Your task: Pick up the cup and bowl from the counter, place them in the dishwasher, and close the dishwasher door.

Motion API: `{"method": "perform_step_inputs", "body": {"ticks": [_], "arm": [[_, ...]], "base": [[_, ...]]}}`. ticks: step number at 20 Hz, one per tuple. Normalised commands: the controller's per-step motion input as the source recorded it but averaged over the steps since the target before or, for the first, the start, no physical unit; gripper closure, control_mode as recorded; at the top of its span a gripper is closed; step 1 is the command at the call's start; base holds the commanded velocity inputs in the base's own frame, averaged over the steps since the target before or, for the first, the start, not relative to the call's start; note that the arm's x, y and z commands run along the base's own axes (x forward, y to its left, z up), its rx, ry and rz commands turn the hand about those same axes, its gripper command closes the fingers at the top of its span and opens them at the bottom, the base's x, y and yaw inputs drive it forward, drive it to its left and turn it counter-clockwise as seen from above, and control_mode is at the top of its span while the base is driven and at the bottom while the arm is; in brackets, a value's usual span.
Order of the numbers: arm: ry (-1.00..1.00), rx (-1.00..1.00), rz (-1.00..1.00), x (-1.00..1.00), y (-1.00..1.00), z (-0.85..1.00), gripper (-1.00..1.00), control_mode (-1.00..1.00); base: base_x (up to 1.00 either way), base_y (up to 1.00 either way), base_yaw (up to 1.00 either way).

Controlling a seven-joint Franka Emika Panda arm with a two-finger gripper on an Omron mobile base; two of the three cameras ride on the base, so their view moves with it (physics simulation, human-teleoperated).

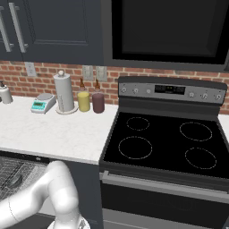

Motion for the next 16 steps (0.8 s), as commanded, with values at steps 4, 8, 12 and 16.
{"method": "perform_step_inputs", "body": {"ticks": [4, 8, 12, 16], "arm": [[-0.1, 0.0, 0.0, -0.32, -0.22, 0.8, -1.0, -1.0], [-0.13, 0.02, 0.0, -0.36, -0.33, 0.91, -1.0, -1.0], [-0.08, 0.01, 0.0, -0.45, -0.33, 0.8, -1.0, -1.0], [-0.04, 0.01, 0.0, -0.53, -0.37, 0.71, -1.0, -1.0]], "base": [[0.0, 0.0, 0.0], [0.0, 0.0, 0.0], [0.0, 0.0, 0.0], [0.0, 0.0, 0.0]]}}
